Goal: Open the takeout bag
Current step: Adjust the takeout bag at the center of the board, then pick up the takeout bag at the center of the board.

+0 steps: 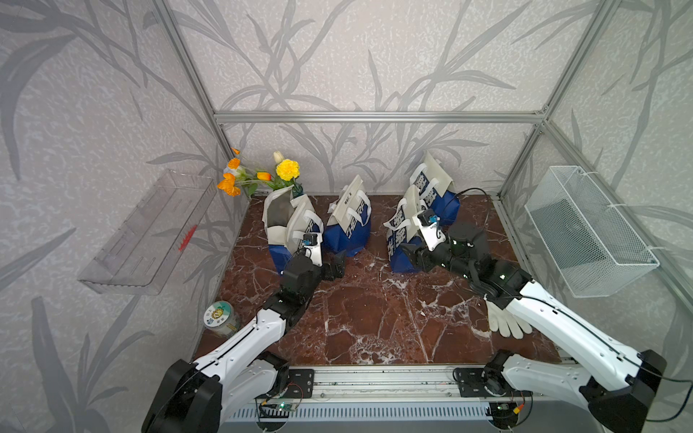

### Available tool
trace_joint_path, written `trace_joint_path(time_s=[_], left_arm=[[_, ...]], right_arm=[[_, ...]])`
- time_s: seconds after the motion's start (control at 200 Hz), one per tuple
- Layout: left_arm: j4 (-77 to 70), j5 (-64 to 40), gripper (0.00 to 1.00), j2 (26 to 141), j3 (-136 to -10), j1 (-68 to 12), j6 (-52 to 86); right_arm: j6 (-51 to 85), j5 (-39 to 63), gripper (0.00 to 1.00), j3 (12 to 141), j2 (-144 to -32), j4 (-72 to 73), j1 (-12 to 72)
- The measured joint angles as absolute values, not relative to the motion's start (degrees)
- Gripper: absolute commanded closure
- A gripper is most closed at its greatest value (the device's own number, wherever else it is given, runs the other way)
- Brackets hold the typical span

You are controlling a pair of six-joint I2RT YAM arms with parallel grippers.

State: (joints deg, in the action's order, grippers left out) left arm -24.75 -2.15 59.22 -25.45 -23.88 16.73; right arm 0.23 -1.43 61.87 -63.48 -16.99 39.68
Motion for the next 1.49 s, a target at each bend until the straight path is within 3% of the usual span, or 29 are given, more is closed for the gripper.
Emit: trace_joint_path(time_s=[0.15,0.26,0.685,0.825,1.015,1.04,1.205,1.494], left_arm=[[-33.3,-3.8,0.08,64.8,-26.5,-23.9,16.7],[-38.0,-4.5,0.18,70.0,-28.0,-23.9,17.1],[-49.7,-0.9,0.33,84.9,-35.4,-24.4,17.8],[-55.2,0.7,0.49,91.2,-37.7,-24.4,18.7],[-61.2,2.3,0.95,97.6,-41.5,-24.4,18.5],[-61.7,2.6,1.0,97.6,-41.6,-24.4,18.4],[-62.2,3.6,1.0,92.1,-39.0,-25.1,18.0],[-46.8,1.5,1.0,63.3,-30.9,-32.0,13.9]], right_arm=[[-0.1,-1.5,0.3,61.9,-63.5,-16.5,39.7],[-0.4,-1.7,0.3,61.9,-63.7,-16.0,39.7],[-3.0,-3.7,0.3,61.9,-63.7,-15.7,39.7],[-3.4,-4.3,0.3,61.9,-63.8,-15.7,39.7],[-3.8,-4.7,0.32,61.9,-63.6,-15.8,39.7],[-4.0,-4.8,0.33,61.9,-63.5,-15.8,39.7],[-5.1,-5.4,0.37,61.9,-61.0,-16.6,39.7],[-15.5,-0.1,0.35,57.2,-57.9,-8.0,43.6]])
